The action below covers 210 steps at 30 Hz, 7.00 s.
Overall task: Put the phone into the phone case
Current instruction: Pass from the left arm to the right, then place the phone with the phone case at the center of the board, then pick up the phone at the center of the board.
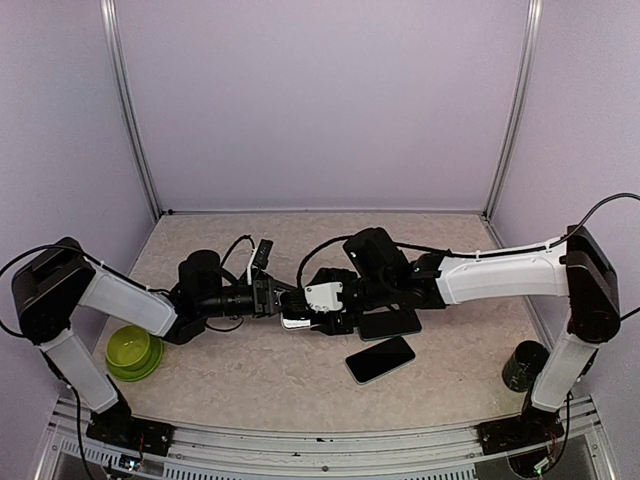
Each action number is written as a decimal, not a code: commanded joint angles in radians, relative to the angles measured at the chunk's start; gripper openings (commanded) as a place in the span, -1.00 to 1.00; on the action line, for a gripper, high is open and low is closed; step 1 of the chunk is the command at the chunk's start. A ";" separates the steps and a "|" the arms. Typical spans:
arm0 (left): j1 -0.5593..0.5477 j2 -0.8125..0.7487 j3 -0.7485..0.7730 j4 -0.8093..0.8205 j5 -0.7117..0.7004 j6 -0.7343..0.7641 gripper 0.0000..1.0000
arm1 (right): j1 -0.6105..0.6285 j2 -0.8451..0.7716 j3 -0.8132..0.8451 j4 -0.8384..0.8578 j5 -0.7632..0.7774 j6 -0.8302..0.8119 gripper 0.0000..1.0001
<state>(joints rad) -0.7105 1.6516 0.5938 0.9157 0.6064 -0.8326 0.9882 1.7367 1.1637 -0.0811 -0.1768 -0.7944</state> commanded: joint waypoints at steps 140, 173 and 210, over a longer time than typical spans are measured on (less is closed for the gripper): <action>0.036 -0.186 -0.097 -0.014 -0.199 0.045 0.98 | -0.571 0.082 0.089 -0.135 -0.182 0.332 0.87; 0.070 -0.203 -0.183 0.081 -0.187 -0.001 0.98 | -0.159 -0.071 -0.208 -0.338 -0.269 -0.090 0.93; 0.090 -0.173 -0.206 0.134 -0.171 -0.039 0.98 | -0.131 0.082 -0.199 -0.255 -0.283 -0.044 0.80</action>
<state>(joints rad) -0.6285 1.4658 0.3935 1.0195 0.4221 -0.8673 0.8474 1.7882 0.9524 -0.3637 -0.4728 -0.8551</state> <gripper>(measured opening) 0.988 0.923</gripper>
